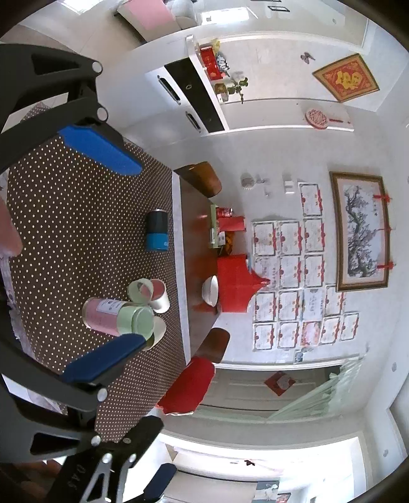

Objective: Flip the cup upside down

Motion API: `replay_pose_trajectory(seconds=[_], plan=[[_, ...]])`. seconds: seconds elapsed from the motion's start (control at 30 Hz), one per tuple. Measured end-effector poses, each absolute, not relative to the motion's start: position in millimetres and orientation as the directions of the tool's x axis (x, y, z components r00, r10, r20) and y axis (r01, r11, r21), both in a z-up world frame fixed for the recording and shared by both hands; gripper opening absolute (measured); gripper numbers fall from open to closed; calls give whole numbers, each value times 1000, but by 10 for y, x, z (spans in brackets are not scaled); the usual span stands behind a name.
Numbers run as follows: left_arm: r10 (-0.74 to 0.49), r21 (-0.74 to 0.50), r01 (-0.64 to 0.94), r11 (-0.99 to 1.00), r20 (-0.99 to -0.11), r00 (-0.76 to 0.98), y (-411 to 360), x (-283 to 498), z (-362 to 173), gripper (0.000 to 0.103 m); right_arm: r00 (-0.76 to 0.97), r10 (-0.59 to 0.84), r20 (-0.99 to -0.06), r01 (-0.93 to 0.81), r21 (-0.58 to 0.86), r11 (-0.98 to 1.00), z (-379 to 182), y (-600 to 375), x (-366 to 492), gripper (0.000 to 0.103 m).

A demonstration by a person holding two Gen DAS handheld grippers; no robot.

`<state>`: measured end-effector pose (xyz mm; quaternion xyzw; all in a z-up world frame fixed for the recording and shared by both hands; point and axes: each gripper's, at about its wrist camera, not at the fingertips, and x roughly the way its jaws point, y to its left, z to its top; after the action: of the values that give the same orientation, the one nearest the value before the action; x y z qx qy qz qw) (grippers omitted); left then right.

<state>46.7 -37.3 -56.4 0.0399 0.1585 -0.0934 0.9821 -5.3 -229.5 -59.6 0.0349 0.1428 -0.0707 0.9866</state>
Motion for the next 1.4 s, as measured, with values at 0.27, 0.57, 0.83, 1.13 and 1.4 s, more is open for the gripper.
replay_pose_trajectory(seconds=[0.27, 0.57, 0.83, 1.13, 1.4], plan=[[-141, 50, 162, 985, -288, 947, -280, 294, -487, 99, 955, -134, -264, 150, 43, 988, -582, -2202, -161, 97], [-110, 58, 129, 990, -265, 958, -195, 171, -458, 99, 957, -137, -257, 152, 38, 988, -586, -2137, -209, 97], [-94, 64, 114, 991, -254, 963, -166, 140, -440, 99, 957, -138, -256, 153, 42, 987, -580, -2148, -213, 97], [-87, 60, 106, 993, -253, 964, -139, 108, -399, 99, 957, -141, -255, 156, 41, 987, -573, -2127, -223, 97], [-85, 60, 104, 993, -250, 964, -133, 109, -390, 99, 957, -134, -256, 150, 43, 988, -574, -2122, -228, 97]])
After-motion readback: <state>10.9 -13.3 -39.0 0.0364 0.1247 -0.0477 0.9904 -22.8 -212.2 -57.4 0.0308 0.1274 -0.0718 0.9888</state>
